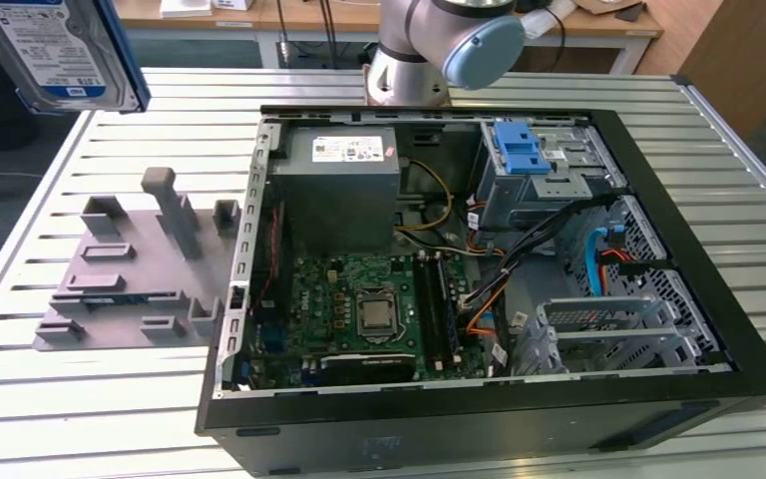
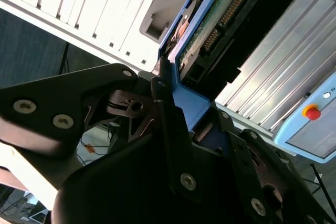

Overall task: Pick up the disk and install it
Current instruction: 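Pick up the disk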

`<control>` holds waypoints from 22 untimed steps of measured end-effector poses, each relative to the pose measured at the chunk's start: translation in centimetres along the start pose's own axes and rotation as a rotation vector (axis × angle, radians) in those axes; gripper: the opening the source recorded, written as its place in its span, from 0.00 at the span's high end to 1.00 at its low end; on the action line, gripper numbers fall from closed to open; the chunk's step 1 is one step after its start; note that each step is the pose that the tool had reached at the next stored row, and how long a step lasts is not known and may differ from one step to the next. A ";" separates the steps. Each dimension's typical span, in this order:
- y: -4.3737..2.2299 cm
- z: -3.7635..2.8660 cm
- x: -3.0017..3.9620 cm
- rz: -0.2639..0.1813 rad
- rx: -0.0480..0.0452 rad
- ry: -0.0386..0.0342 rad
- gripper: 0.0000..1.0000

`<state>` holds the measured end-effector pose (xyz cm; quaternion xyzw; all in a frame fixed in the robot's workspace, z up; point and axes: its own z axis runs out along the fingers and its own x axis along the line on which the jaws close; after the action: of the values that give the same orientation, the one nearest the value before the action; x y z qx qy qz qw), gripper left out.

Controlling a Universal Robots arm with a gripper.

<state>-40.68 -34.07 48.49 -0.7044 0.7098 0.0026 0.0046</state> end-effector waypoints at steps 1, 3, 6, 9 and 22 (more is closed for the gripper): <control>-0.09 0.00 0.02 0.000 0.0000 0.0000 0.63; -0.18 0.00 0.03 0.000 0.0001 0.0000 0.63; -0.20 0.00 0.03 0.000 0.0000 0.0001 0.63; -0.23 0.00 0.03 0.000 0.0000 0.0000 0.63; -0.29 0.00 0.24 0.000 -0.0001 0.0002 0.63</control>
<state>-40.39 -34.31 48.49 -0.7044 0.7098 0.0026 0.0045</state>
